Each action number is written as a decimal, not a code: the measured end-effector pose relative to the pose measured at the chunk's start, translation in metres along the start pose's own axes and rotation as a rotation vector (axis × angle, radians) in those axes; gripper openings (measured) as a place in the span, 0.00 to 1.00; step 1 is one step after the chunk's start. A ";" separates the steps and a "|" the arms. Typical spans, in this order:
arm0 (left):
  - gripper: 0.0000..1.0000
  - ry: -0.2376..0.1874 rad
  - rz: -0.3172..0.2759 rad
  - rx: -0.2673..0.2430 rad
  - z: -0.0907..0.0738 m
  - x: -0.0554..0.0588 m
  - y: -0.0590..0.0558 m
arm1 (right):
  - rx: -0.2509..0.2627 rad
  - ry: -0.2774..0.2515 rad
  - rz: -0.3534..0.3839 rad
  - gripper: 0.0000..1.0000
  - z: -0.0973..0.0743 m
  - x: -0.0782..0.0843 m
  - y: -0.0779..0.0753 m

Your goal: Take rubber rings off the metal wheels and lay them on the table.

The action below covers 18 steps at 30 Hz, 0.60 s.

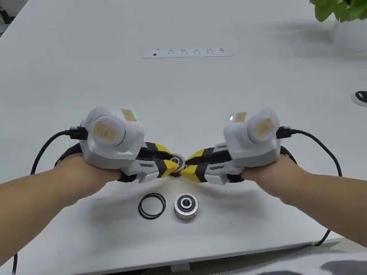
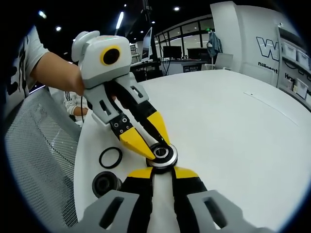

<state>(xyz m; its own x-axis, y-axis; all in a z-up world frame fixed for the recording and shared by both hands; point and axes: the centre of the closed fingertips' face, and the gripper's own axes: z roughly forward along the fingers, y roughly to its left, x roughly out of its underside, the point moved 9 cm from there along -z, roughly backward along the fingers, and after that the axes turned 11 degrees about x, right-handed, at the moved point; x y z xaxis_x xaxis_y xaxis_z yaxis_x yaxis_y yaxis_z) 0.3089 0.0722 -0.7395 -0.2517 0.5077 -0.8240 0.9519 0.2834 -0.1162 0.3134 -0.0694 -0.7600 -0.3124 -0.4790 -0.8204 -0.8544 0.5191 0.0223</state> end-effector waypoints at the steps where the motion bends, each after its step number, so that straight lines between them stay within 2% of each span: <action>1: 0.13 -0.001 -0.001 0.000 0.000 0.000 0.000 | 0.001 -0.001 -0.001 0.08 0.000 0.000 0.000; 13: 0.13 0.001 0.004 -0.008 0.000 0.000 -0.001 | 0.007 0.006 0.046 0.01 -0.001 0.001 -0.003; 18: 0.13 0.002 0.003 -0.010 0.000 0.001 -0.001 | 0.006 0.012 0.099 0.00 -0.002 0.001 -0.004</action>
<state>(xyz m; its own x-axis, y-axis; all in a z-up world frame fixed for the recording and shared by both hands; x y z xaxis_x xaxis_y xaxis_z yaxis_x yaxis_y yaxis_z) 0.3076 0.0721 -0.7398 -0.2490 0.5103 -0.8232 0.9510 0.2897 -0.1081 0.3157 -0.0737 -0.7601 -0.4004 -0.4338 -0.8071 -0.8166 0.5686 0.0995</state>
